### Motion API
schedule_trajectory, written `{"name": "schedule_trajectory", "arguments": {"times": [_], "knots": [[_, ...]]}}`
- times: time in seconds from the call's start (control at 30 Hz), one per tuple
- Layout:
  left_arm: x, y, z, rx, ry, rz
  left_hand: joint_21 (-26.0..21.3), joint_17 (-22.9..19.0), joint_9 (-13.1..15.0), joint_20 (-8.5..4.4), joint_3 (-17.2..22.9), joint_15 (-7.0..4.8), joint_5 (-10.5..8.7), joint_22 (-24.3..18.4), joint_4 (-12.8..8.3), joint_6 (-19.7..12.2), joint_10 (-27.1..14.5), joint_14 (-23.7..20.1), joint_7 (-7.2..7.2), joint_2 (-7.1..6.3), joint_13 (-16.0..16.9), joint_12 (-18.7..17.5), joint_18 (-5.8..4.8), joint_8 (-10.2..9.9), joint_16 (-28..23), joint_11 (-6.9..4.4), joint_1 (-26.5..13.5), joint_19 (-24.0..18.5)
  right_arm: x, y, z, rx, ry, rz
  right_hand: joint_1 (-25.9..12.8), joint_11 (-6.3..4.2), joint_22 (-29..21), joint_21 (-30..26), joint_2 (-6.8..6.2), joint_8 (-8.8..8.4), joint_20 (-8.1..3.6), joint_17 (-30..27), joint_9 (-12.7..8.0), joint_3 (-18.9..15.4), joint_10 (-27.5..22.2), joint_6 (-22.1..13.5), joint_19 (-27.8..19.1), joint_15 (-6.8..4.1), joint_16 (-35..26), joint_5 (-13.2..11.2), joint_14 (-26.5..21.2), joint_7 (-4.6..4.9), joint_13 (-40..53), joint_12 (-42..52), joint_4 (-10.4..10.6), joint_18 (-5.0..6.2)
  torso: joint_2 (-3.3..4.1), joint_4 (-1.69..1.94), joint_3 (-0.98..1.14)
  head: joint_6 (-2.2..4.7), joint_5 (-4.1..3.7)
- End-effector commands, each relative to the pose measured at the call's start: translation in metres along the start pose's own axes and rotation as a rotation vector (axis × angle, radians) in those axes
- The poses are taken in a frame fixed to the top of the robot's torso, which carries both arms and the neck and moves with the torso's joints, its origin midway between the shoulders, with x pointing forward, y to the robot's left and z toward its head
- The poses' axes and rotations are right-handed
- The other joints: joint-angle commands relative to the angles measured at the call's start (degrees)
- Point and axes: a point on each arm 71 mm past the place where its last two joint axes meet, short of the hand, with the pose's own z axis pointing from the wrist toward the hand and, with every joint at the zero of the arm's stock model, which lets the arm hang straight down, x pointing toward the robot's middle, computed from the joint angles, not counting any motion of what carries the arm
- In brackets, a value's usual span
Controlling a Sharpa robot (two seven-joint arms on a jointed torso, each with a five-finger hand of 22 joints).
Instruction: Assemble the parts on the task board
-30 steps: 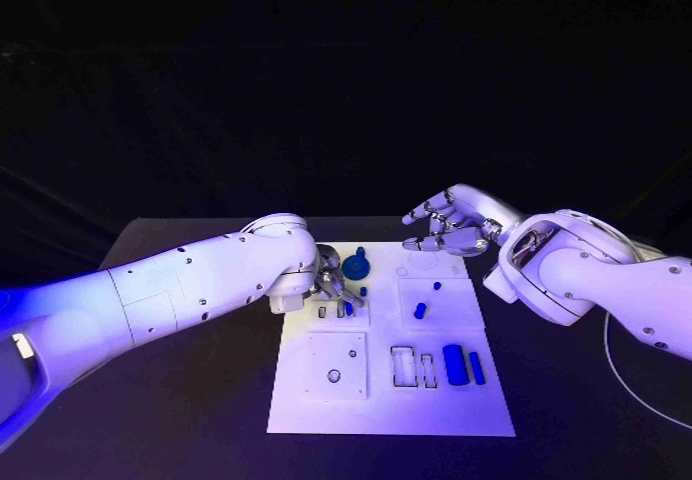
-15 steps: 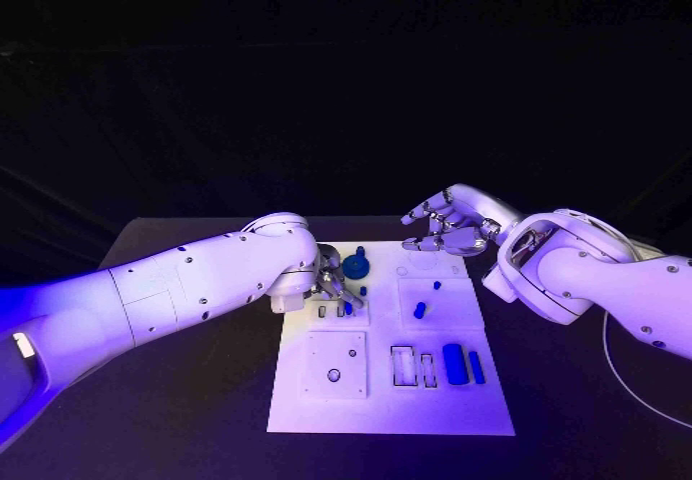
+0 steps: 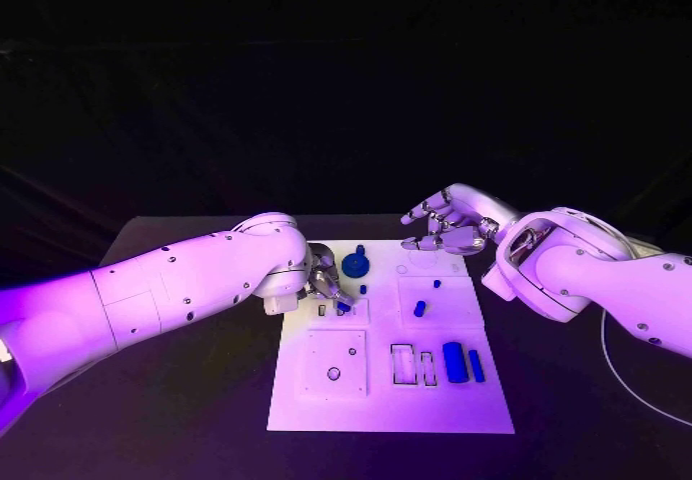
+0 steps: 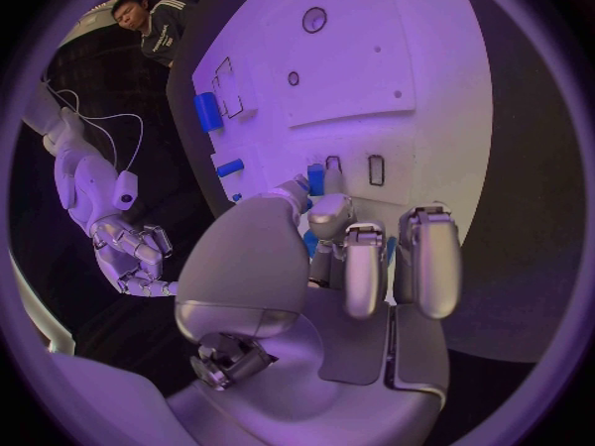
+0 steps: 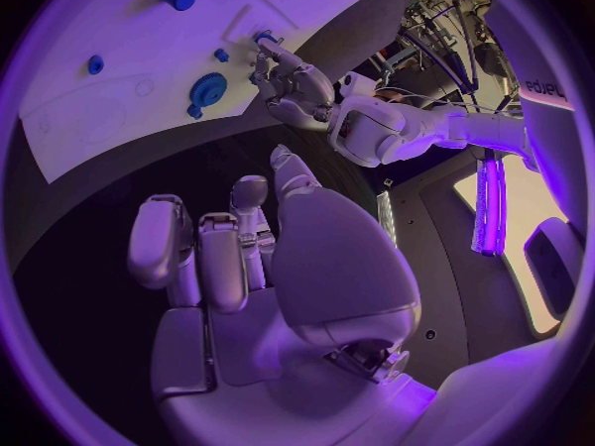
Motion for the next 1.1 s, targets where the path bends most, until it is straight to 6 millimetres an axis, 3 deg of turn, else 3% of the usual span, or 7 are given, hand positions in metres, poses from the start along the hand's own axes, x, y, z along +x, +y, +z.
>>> {"name": "schedule_trajectory", "arguments": {"times": [0.03,0.4,0.77,1.1], "knots": [[-0.001,0.001,-0.003,0.02,-0.03,-0.057,-0.2,15.1,1.4,0.49,16.5,-0.18,-0.33,5.5,-10.7,0.4,0.6,6.0,-0.09,-2.54,0.1,0.5,-0.24,1.0,0.2,0.02,-3.6,0.4,0.001,0.0,0.0,-0.001,0.016,-0.012,0.5,-0.08,-0.1,-0.2,0.25,0.37,-0.17,-0.1,0.1,-0.4,-0.1,0.5,0.0,-0.38,-0.3,0.3,2.5,-0.05,-0.1,-0.2,0.0,0.51,-0.05,0.08,0.05,-0.05,0.0],[0.0,0.012,-0.006,0.017,-0.08,-0.085,0.1,15.1,2.6,0.41,20.1,-0.22,-0.41,6.0,-11.8,0.3,1.0,6.0,-0.26,-3.49,0.6,1.0,-0.34,1.5,0.2,0.07,-5.6,0.8,0.003,-0.001,0.001,0.001,0.021,-0.01,0.5,-0.08,-0.2,-0.3,0.26,0.37,-0.18,-0.2,0.1,-0.4,-0.2,0.5,-0.1,-0.39,-0.3,0.4,2.5,-0.05,-0.2,-0.3,0.0,0.53,0.02,0.1,-0.02,-0.12,0.3],[0.009,0.013,0.0,0.007,-0.072,-0.051,0.2,15.1,2.8,0.39,20.5,-0.24,-0.32,6.2,-12.0,0.3,1.1,6.0,-0.29,-3.72,0.7,1.1,-0.39,1.7,0.2,0.05,-5.9,0.9,0.003,-0.001,0.001,0.001,0.028,-0.01,0.5,-0.08,-0.2,-0.3,0.26,0.37,-0.18,-0.2,0.1,-0.5,-0.2,0.5,-0.1,-0.39,-0.3,0.4,2.5,-0.04,-0.2,-0.3,0.0,0.53,0.08,-0.03,-0.08,-0.31,0.5],[0.015,0.016,0.002,-0.009,-0.031,-0.01,0.2,15.1,2.9,0.38,20.8,-0.26,-0.28,6.2,-12.1,0.3,1.1,6.0,-0.29,-3.79,0.7,1.1,-0.38,1.7,0.2,0.03,-6.1,0.9,0.004,-0.001,0.001,0.001,0.035,-0.009,0.4,-0.07,-0.2,-0.3,0.26,0.37,-0.18,-0.2,0.1,-0.5,-0.2,0.5,-0.1,-0.38,-0.4,0.4,2.5,-0.04,-0.2,-0.3,0.1,0.54,0.06,-0.05,-0.01,-0.64,0.69]]}}
